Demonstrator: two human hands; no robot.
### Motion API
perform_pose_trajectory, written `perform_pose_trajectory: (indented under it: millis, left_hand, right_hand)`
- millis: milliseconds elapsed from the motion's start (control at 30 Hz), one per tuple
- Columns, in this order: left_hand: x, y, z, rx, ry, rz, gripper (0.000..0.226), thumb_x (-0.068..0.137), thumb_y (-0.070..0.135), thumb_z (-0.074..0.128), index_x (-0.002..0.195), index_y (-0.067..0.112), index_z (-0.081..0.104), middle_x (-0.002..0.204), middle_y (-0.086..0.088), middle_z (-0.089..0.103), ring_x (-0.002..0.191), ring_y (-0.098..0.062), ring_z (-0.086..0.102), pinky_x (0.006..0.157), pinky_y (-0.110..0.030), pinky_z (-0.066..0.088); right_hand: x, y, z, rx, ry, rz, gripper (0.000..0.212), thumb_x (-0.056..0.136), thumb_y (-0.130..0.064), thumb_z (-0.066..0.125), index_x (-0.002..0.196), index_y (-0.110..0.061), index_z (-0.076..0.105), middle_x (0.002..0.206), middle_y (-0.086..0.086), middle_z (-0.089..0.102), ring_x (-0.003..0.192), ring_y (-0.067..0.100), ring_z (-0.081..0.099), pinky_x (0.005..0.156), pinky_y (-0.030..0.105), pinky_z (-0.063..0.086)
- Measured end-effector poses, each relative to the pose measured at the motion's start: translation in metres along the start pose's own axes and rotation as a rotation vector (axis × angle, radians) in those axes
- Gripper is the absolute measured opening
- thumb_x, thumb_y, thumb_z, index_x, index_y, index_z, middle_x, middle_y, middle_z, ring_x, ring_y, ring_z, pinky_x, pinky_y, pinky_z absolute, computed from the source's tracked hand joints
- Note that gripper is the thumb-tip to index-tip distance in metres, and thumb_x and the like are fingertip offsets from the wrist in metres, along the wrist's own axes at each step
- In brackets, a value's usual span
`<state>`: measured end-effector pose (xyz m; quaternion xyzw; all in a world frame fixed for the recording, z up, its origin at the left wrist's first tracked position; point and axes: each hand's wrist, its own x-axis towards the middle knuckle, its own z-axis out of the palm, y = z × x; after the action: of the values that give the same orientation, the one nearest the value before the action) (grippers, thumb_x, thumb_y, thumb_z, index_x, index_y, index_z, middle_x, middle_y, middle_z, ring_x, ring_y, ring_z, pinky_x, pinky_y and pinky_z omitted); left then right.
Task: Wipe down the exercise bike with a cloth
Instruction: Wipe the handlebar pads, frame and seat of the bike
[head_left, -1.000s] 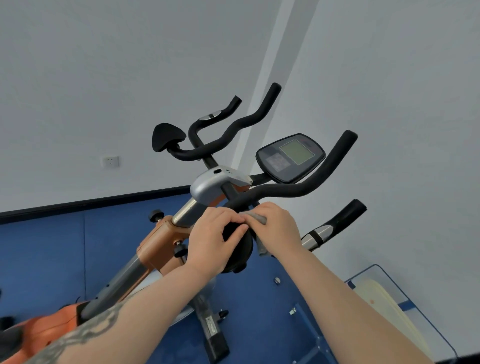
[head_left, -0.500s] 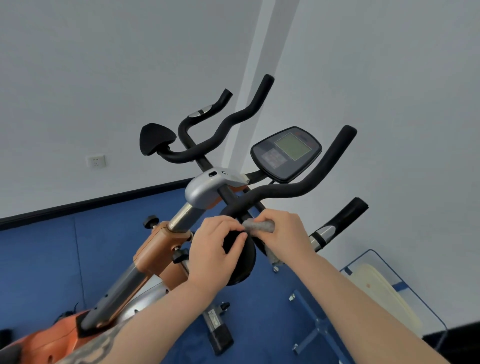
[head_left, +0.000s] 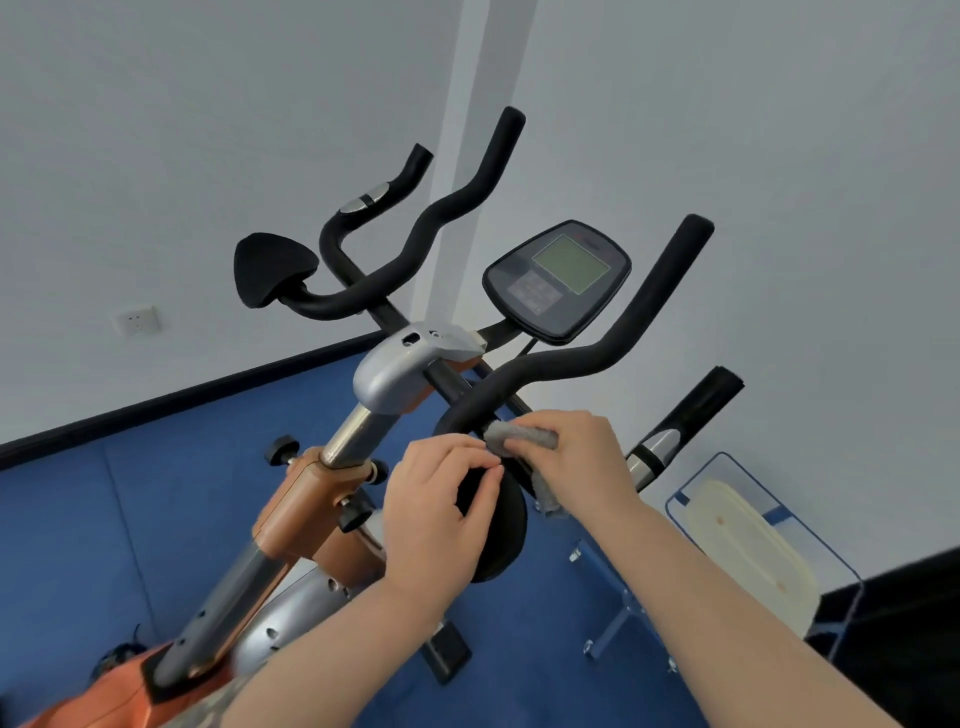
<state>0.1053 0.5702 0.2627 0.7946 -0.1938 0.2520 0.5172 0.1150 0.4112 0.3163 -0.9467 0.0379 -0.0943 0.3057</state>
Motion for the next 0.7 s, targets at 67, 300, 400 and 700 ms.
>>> perform_pose_trajectory:
  millis: [67,300,400,700]
  left_hand:
    - [0.0,0.001,-0.001,0.001,0.005,0.003,0.013,0.088,0.029,0.062,0.089,0.021,0.071,0.101,0.013,0.064,0.099,-0.008,0.057,0.086,-0.029,0.045]
    - [0.001,0.003,0.0,0.024,0.009,-0.004,0.008,0.088,0.028,0.063,0.089,0.023,0.07,0.099,0.015,0.062,0.098,-0.005,0.055,0.085,-0.027,0.045]
    - [0.003,0.008,-0.001,0.053,0.002,-0.067,0.004,0.085,0.02,0.07,0.087,0.024,0.068,0.096,0.015,0.062,0.096,-0.006,0.053,0.084,-0.031,0.044]
    - [0.004,0.042,0.018,0.273,-0.049,-0.376,0.019,0.088,0.017,0.06,0.087,0.035,0.062,0.1,0.021,0.048,0.111,-0.007,0.035,0.097,-0.029,0.017]
  right_hand:
    - [0.009,-0.01,0.01,0.003,0.044,0.006,0.007,0.086,-0.03,0.07,0.09,-0.025,0.074,0.069,-0.018,0.062,0.069,-0.004,0.058,0.063,0.01,0.039]
    - [-0.016,0.005,-0.008,-0.054,-0.046,-0.059,0.006,0.083,-0.037,0.071,0.087,-0.035,0.066,0.071,-0.022,0.064,0.074,-0.002,0.06,0.063,0.013,0.044]
    - [0.001,-0.006,-0.008,-0.062,-0.048,-0.036,0.006,0.085,-0.031,0.069,0.088,-0.026,0.068,0.074,-0.012,0.064,0.076,0.006,0.06,0.07,0.028,0.049]
    - [-0.063,0.029,-0.03,-0.288,0.108,-0.389,0.033,0.075,-0.006,0.079,0.104,-0.021,0.075,0.108,-0.007,0.07,0.093,0.016,0.067,0.075,0.032,0.056]
